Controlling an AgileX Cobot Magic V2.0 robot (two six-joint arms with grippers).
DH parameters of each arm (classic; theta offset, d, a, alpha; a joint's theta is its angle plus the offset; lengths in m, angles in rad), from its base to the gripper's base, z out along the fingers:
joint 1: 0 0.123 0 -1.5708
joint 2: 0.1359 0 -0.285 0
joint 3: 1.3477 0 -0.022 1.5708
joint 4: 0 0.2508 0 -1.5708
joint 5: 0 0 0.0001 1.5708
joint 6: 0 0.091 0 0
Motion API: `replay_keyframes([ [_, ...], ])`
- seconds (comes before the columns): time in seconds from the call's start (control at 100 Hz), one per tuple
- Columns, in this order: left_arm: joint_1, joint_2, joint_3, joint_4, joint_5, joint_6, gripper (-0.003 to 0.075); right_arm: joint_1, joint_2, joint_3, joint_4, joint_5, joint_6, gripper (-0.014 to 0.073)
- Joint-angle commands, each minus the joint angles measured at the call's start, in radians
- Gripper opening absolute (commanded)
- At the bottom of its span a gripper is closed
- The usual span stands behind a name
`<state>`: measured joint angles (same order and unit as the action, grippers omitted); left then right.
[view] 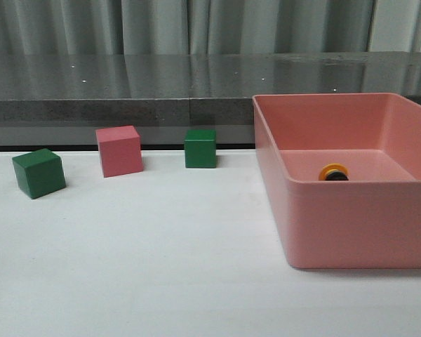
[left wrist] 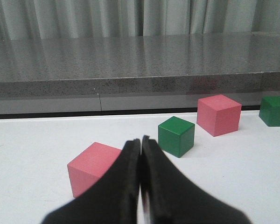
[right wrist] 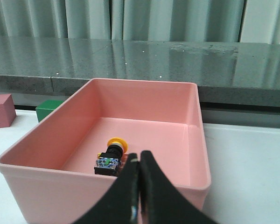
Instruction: Place and stand button with both arms
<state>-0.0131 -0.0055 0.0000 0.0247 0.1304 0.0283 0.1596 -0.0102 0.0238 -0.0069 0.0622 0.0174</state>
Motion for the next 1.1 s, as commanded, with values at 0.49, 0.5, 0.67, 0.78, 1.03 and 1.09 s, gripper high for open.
replay_keyframes([
  [0.49,0.001,-0.03,0.046,-0.009,-0.085,-0.011,-0.002,-0.005,-0.006,-0.094,-0.001,-0.146,0.07,-0.007],
  [0.5,0.001,-0.03,0.046,-0.009,-0.085,-0.011,-0.002,-0.005,-0.005,-0.101,0.0,-0.134,0.075,-0.007],
  [0.67,0.001,-0.03,0.046,-0.009,-0.085,-0.011,-0.002,-0.005,0.091,-0.337,0.001,0.06,0.108,-0.007],
  [0.78,0.001,-0.03,0.046,-0.009,-0.085,-0.011,-0.002,-0.005,0.214,-0.513,0.013,0.172,0.108,-0.007],
  [1.03,0.001,-0.03,0.046,-0.009,-0.085,-0.011,-0.002,-0.005,0.627,-0.828,0.157,0.333,0.107,-0.007],
  [1.09,0.001,-0.03,0.046,-0.009,-0.085,-0.011,-0.002,-0.003,0.724,-0.865,0.17,0.321,0.077,-0.007],
])
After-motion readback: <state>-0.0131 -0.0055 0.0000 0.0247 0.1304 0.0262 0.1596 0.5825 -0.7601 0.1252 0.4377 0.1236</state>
